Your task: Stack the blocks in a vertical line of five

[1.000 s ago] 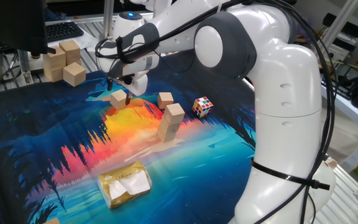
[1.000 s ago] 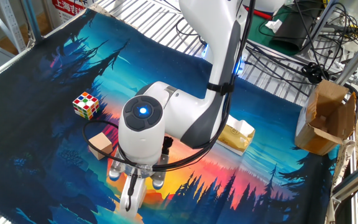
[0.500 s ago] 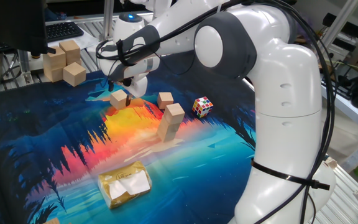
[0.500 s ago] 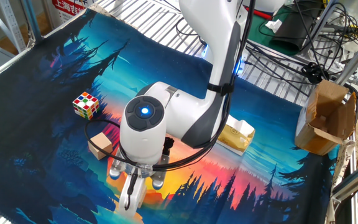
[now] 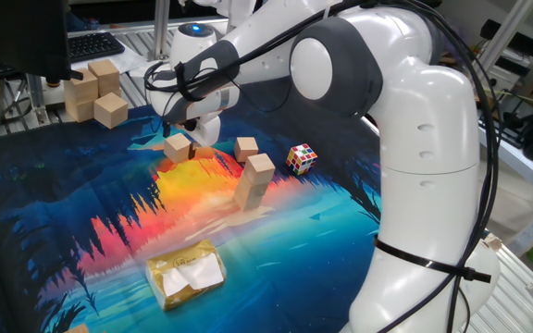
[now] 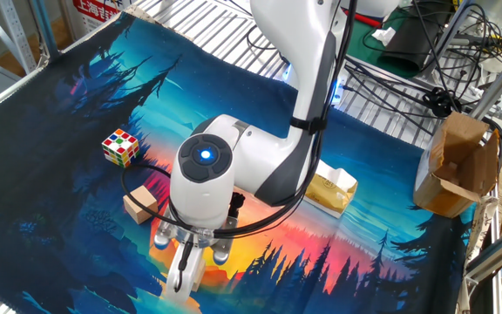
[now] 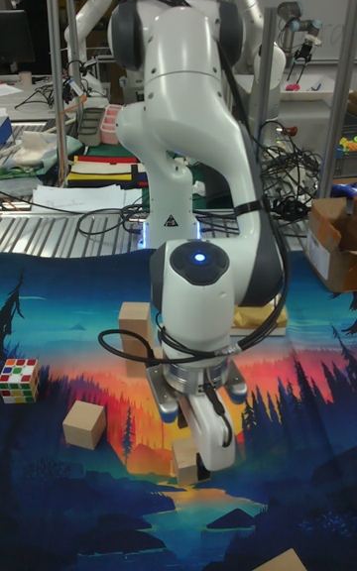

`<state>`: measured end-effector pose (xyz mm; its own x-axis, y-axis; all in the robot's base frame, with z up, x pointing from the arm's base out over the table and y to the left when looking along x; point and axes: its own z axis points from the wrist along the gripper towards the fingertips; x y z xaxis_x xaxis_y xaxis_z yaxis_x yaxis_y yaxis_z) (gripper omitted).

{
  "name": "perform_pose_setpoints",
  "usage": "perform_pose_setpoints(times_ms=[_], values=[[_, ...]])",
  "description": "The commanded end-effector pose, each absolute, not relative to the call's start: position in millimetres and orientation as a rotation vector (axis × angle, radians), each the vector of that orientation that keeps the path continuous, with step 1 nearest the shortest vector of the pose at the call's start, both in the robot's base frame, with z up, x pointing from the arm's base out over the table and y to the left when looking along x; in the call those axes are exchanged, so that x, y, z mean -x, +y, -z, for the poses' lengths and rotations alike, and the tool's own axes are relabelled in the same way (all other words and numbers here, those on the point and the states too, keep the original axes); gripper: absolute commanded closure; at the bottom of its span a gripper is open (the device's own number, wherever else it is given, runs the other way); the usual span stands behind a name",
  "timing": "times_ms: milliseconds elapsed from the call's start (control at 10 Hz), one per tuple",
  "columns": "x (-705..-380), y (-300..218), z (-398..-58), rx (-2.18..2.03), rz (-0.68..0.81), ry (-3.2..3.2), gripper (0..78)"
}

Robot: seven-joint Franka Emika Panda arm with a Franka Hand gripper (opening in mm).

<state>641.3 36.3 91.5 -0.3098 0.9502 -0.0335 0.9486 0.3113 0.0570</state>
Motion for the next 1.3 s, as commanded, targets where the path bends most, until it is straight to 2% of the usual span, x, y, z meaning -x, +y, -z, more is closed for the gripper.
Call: perform_pose_setpoints(times_ms=[100, 900, 1000, 1300], values=[[-641.2, 35.7, -91.9, -1.806, -0.046, 2.492, 0.1], [-641.3, 35.5, -91.8, -1.806, -0.050, 2.489, 0.1], [-641.3, 35.5, -91.8, -1.808, -0.050, 2.488, 76.3], [-641.3, 35.5, -91.8, -1.808, -0.050, 2.488, 76.3]])
